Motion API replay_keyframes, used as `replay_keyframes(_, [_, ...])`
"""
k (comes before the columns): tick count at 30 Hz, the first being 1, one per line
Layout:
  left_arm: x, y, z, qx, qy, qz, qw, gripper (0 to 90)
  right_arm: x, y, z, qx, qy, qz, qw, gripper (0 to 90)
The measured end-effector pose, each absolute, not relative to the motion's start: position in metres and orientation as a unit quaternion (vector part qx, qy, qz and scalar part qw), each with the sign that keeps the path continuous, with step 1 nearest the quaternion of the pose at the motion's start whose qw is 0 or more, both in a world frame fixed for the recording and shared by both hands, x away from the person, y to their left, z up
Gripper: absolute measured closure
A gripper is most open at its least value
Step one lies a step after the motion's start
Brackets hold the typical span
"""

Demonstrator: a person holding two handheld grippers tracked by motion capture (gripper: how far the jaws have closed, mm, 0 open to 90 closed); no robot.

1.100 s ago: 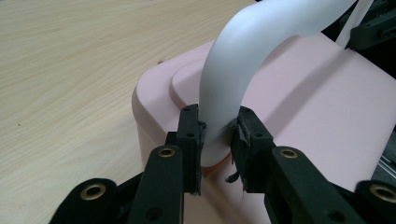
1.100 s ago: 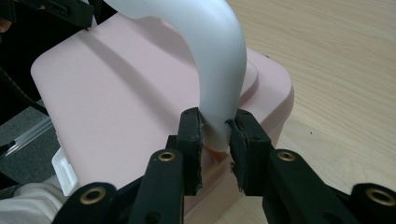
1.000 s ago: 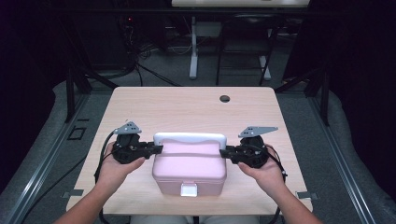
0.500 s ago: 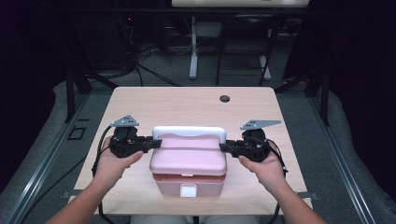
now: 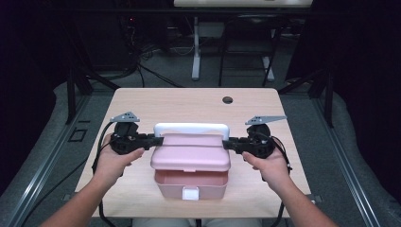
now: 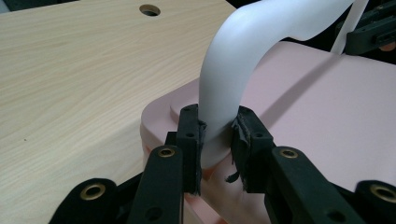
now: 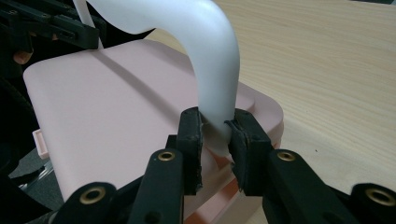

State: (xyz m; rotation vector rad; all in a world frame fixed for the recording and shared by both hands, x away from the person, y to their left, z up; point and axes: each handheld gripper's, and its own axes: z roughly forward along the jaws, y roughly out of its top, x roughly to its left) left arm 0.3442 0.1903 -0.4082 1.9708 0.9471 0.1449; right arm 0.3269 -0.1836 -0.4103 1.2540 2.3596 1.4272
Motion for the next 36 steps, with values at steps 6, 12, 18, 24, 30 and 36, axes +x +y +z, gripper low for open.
replay_keyframes(6, [0.344,0.191,-0.410,0.795,0.384,0.062,0.466,73.0,0.325,-0.184,-0.410,0.415,0.774,0.475,0.058,74.4])
replay_keyframes(12, [0.337,0.198,-0.406,0.790,0.378,0.081,0.476,67.5,0.325,-0.185,-0.410,0.417,0.772,0.477,0.055,74.6])
replay_keyframes(18, [0.328,0.212,-0.402,0.788,0.378,0.092,0.477,70.1,0.327,-0.185,-0.410,0.420,0.770,0.479,0.049,74.8])
replay_keyframes(24, [0.315,0.223,-0.408,0.796,0.373,0.094,0.468,78.5,0.328,-0.186,-0.408,0.421,0.771,0.476,0.047,74.8])
replay_keyframes(30, [0.303,0.226,-0.416,0.806,0.362,0.094,0.458,85.5,0.329,-0.185,-0.407,0.425,0.769,0.475,0.046,74.9])
replay_keyframes(36, [0.300,0.223,-0.428,0.816,0.359,0.091,0.445,90.0,0.331,-0.186,-0.405,0.427,0.766,0.478,0.045,74.8])
